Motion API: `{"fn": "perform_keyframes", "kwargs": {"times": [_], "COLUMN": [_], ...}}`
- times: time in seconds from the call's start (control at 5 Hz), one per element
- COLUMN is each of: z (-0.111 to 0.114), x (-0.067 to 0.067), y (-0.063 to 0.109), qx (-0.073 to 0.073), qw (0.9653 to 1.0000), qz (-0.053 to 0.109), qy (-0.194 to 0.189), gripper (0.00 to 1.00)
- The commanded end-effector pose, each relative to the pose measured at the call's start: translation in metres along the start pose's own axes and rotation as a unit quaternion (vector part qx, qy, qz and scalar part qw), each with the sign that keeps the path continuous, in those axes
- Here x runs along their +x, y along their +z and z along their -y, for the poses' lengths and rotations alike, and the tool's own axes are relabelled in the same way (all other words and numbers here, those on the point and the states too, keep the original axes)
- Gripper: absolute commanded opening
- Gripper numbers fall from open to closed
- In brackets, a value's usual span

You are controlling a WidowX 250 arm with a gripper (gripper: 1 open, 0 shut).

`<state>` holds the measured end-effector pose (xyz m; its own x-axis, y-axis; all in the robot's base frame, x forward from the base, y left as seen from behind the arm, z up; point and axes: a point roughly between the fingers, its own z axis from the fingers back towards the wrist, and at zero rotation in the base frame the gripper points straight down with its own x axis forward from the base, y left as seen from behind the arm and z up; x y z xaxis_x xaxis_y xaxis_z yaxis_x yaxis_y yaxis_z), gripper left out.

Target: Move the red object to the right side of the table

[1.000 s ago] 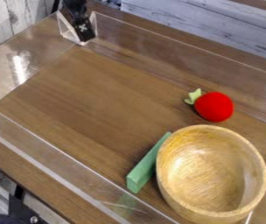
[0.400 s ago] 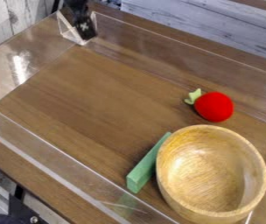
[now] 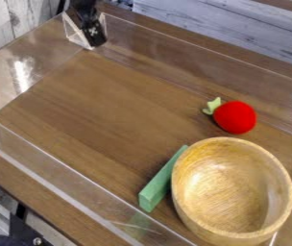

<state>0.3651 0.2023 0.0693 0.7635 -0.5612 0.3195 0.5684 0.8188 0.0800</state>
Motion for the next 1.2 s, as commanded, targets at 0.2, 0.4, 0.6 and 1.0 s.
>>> {"fn": "perform_keyframes", "kwargs": {"times": [0.2,0.4,0.6,1.0], "z": [0.000,-0.001,-0.003,-0.018], "x": [0.016,0.019,0.022,0.008], "y": [0.015,0.025,0.033,0.029], "qx": [0.031,0.032,0.035,0.026], "qw": [0.9993,0.9990,0.9986,0.9987], "qz": [0.021,0.027,0.033,0.044], "qy": [0.000,0.013,0.024,0.005], "gripper": [1.00,1.00,1.00,1.00]}}
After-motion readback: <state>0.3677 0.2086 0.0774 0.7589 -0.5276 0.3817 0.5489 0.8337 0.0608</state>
